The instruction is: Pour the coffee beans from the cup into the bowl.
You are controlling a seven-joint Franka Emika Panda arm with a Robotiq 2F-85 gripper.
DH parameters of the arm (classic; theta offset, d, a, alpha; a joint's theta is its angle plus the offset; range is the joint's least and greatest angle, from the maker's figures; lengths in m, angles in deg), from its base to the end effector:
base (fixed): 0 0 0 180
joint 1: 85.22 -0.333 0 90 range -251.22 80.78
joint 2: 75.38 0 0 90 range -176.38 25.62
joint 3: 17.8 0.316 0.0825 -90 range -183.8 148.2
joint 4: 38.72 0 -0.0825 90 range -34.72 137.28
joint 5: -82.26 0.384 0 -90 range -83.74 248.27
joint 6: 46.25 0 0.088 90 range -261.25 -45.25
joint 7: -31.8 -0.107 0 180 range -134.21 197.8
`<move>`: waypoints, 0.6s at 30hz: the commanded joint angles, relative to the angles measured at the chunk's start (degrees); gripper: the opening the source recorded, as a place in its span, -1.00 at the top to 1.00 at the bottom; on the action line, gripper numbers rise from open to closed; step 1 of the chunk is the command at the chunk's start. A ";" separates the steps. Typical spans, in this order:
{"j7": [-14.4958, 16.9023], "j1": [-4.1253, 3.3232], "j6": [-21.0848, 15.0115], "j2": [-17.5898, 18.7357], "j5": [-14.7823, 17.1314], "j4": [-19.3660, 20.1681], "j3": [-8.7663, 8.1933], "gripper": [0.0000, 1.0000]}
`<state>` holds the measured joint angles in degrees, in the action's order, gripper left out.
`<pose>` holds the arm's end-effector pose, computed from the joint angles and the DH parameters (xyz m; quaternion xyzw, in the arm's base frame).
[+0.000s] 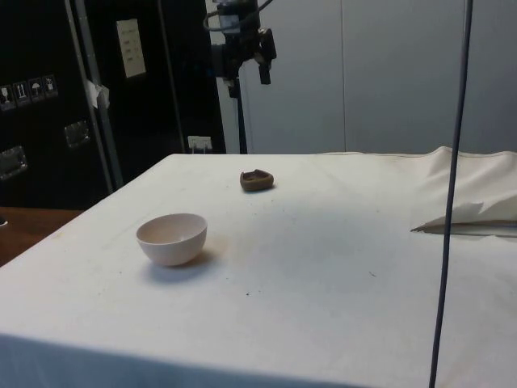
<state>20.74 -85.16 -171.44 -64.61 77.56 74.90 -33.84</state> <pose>0.5701 -0.1624 0.3779 0.9760 -0.2091 0.0075 0.0599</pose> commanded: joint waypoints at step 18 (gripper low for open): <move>-6.53 0.06 -0.11 0.80 0.11 -0.40 -0.29 -1.00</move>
<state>14.67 -85.16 -171.44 -63.98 77.56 74.67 -34.07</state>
